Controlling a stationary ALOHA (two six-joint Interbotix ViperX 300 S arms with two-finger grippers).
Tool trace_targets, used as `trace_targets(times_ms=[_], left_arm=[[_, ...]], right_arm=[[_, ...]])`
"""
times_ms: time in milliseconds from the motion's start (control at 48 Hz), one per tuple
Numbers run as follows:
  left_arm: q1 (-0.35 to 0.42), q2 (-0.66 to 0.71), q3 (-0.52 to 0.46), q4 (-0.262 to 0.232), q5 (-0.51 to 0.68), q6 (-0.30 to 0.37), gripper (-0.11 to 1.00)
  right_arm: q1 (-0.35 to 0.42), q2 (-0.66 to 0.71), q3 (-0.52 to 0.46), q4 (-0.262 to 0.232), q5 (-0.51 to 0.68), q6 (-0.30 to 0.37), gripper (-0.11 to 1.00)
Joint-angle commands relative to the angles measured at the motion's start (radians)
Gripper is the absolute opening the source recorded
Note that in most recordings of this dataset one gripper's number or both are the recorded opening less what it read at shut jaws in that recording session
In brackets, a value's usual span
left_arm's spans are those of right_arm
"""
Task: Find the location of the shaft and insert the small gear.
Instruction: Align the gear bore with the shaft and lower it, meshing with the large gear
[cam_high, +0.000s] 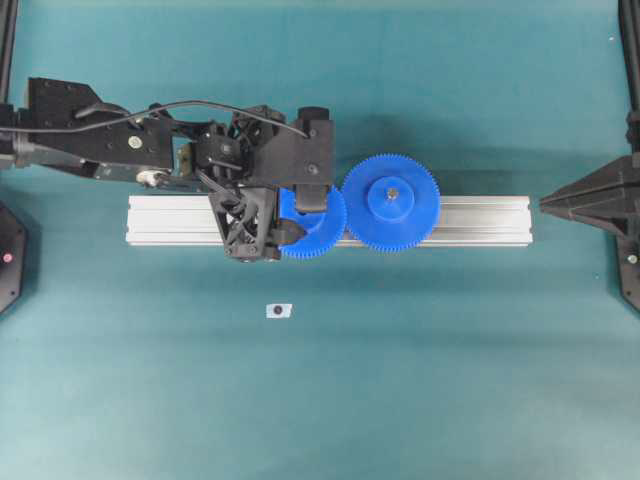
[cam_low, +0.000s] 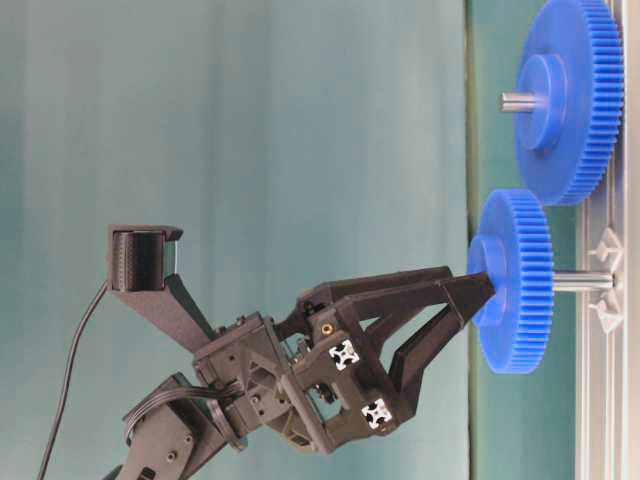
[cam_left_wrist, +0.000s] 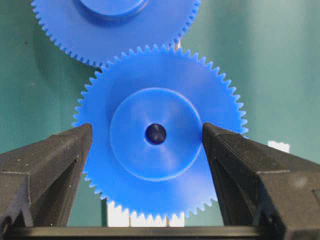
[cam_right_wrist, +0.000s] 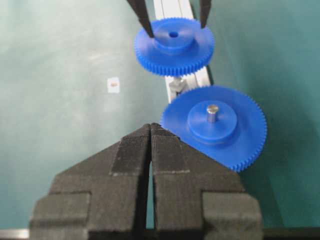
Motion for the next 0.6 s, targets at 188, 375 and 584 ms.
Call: trace_targets(times_ms=[188,375,584], left_arm=[[-0.048,0.029,-0.025,0.003,-0.009,-0.103,0.84],[-0.055,0.040,-0.023,0.003,-0.009,-0.130,0.84],[-0.046,0.017,-0.029,0.003,-0.008,-0.124,0.84]], right_arm=[[-0.003,0.006,-0.002,0.000,-0.014,0.009,0.02],[-0.003,0.008,0.003,0.000,-0.025,0.009,0.02],[-0.003,0.006,0.005,0.000,-0.025,0.009,0.02]])
